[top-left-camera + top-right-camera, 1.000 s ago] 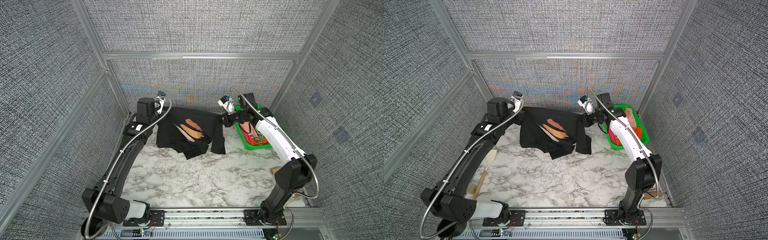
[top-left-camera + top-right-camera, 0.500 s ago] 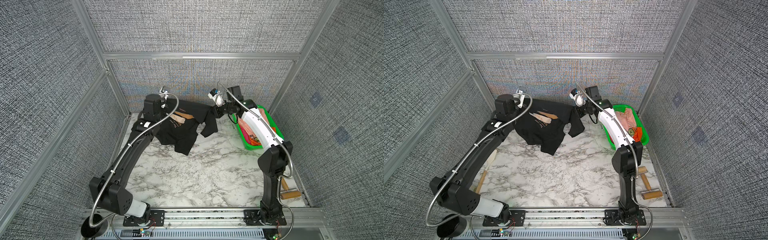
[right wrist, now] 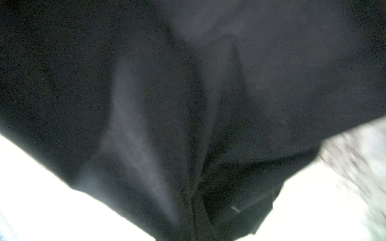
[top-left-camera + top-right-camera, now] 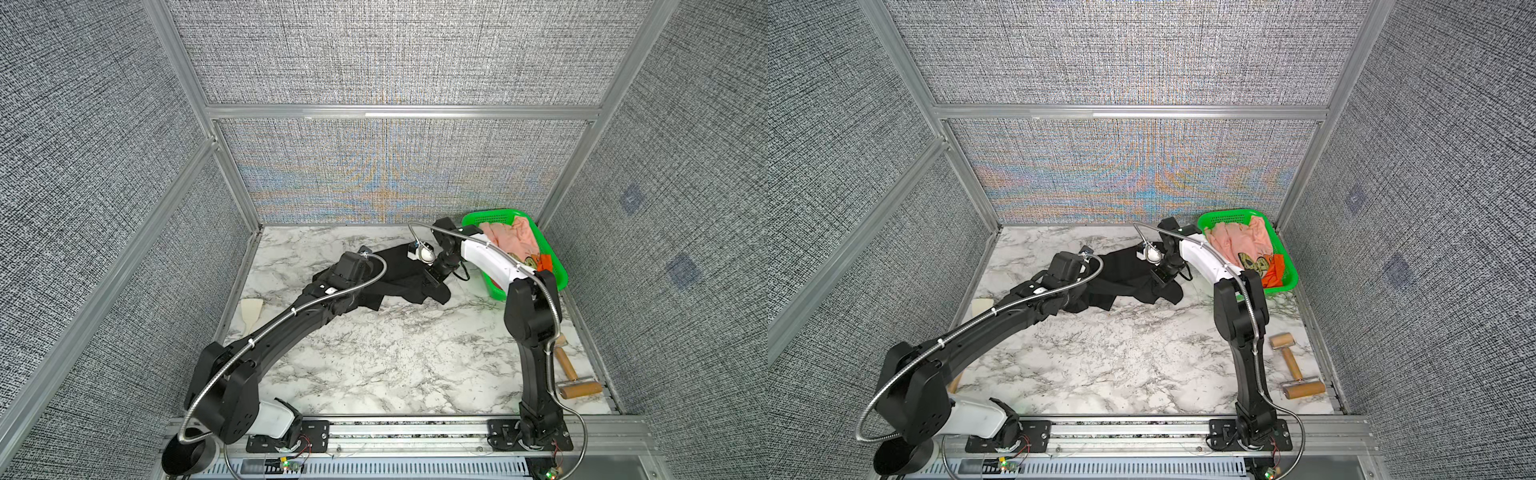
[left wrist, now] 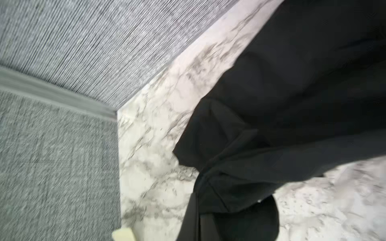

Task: Fold and stack t-shirts
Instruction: Flatten out the T-shirt at the center of the table.

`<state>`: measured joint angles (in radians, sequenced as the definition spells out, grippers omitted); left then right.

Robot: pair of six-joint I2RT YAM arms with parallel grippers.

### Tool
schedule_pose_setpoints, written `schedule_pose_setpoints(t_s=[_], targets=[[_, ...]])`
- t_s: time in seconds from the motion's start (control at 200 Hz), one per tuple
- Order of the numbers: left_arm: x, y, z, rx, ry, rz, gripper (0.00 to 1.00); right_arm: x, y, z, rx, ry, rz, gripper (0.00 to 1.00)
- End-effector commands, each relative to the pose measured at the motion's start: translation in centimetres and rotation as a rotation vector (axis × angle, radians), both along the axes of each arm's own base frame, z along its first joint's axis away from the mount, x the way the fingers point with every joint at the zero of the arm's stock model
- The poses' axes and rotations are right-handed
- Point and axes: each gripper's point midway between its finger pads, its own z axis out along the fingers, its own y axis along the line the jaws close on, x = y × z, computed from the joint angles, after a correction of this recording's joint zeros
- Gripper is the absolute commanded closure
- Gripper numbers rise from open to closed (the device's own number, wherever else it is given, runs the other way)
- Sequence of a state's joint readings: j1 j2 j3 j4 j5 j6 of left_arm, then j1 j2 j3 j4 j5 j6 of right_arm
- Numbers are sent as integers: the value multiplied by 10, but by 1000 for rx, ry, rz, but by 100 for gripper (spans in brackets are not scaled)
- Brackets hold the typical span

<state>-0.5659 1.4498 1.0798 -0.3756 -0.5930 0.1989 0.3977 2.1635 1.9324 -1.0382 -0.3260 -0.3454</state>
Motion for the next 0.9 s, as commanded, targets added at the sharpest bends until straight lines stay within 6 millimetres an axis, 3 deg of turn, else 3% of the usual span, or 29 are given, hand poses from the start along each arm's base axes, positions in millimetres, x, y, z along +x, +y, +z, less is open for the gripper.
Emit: schedule_pose_setpoints(t_s=[0.0, 0.08, 0.175, 0.27, 0.4, 0.495, 0.685, 0.765, 0.896], targets=[[0, 45, 17, 185, -43, 207, 100, -25, 4, 46, 93, 51, 30, 100], [12, 47, 36, 165, -80, 208, 100, -42, 12, 72, 142, 47, 29, 100], [24, 43, 55, 113, -139, 175, 100, -72, 21, 81, 200, 102, 64, 100], [33, 47, 53, 149, -142, 178, 100, -93, 18, 78, 225, 172, 75, 100], [43, 56, 38, 171, -98, 199, 100, -95, 6, 63, 217, 241, 61, 98], [49, 58, 26, 179, -85, 213, 100, -79, -2, 42, 236, 296, 26, 94], [63, 53, 3, 205, -28, 209, 100, -38, -30, -27, 98, 367, -47, 88], [72, 46, -7, 208, 1, 194, 100, -8, -33, -40, 67, 313, -94, 83], [86, 35, -22, 208, 52, 186, 100, 39, -30, -43, 48, 205, -164, 77]])
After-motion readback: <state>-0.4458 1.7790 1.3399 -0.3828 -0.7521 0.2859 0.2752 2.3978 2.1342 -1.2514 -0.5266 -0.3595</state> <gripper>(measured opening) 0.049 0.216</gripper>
